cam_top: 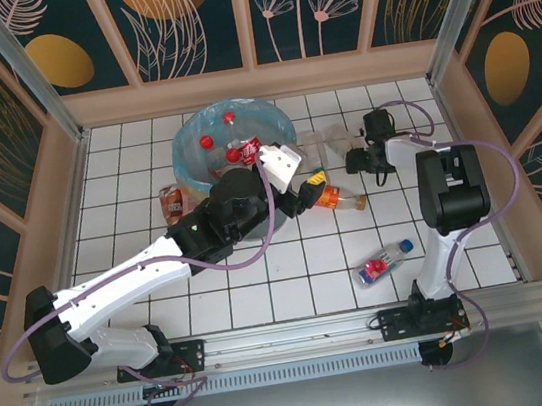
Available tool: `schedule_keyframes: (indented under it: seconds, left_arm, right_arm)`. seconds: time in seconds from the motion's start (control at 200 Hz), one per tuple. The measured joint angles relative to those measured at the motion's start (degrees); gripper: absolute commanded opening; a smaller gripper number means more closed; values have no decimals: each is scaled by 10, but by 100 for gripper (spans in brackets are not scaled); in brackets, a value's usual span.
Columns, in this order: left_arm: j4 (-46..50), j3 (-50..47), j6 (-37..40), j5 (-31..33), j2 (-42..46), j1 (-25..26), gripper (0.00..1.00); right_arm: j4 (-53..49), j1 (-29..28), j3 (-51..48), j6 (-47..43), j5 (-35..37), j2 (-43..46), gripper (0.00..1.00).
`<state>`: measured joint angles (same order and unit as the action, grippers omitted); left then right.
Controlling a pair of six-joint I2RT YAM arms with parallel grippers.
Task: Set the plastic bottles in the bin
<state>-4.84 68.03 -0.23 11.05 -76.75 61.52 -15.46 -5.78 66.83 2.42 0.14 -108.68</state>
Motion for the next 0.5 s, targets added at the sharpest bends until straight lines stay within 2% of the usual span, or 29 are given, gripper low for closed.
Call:
schedule_keyframes:
  seconds: [0.285, 0.5]
  left_arm:
    - [4, 0, 0, 4, 18, 0, 73]
    - [4, -4, -2, 34, 65, 0, 73]
  right_arm:
    - [0, -16, -1, -39, -14, 5, 34]
    - [-14, -18, -19, -24, -27, 86, 18]
